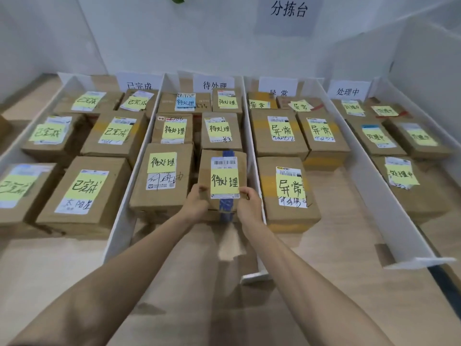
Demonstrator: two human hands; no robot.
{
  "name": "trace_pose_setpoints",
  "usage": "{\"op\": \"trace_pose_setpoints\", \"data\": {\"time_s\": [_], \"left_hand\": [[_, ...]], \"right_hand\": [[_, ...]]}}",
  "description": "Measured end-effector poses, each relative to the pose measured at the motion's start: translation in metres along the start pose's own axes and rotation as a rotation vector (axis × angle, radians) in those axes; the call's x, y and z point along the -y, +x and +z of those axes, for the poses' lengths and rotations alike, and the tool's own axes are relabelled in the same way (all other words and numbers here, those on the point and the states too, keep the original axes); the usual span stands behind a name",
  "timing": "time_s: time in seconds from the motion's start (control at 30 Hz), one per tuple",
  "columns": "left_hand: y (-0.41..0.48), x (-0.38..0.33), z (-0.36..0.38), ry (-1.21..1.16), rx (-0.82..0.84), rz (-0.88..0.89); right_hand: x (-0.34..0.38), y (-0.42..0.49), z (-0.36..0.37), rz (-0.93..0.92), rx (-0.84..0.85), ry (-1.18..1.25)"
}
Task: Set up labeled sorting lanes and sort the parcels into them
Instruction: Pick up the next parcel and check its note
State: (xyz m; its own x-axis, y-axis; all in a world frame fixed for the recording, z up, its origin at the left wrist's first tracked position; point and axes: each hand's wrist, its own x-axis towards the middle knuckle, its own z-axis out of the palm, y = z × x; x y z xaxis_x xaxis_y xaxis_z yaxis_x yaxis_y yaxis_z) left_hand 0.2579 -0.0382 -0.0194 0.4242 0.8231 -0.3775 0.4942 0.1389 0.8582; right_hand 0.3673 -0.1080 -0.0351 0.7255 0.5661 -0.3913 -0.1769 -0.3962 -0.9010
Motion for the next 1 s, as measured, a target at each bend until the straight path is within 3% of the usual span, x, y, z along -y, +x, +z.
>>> {"op": "trace_pose_setpoints", "data": {"time_s": [0.5,1.0], "left_hand": [[0.04,0.019,0.015,-0.071,-0.01,-0.137],[0.033,-0.002,0.0,0.043,-0.03,-0.074]], "right_hand": [[-0.009,0.039,0.003,0.055,0.096,0.067],[0.033,0.038,0.001,0.002,0.127,-0.058]]}}
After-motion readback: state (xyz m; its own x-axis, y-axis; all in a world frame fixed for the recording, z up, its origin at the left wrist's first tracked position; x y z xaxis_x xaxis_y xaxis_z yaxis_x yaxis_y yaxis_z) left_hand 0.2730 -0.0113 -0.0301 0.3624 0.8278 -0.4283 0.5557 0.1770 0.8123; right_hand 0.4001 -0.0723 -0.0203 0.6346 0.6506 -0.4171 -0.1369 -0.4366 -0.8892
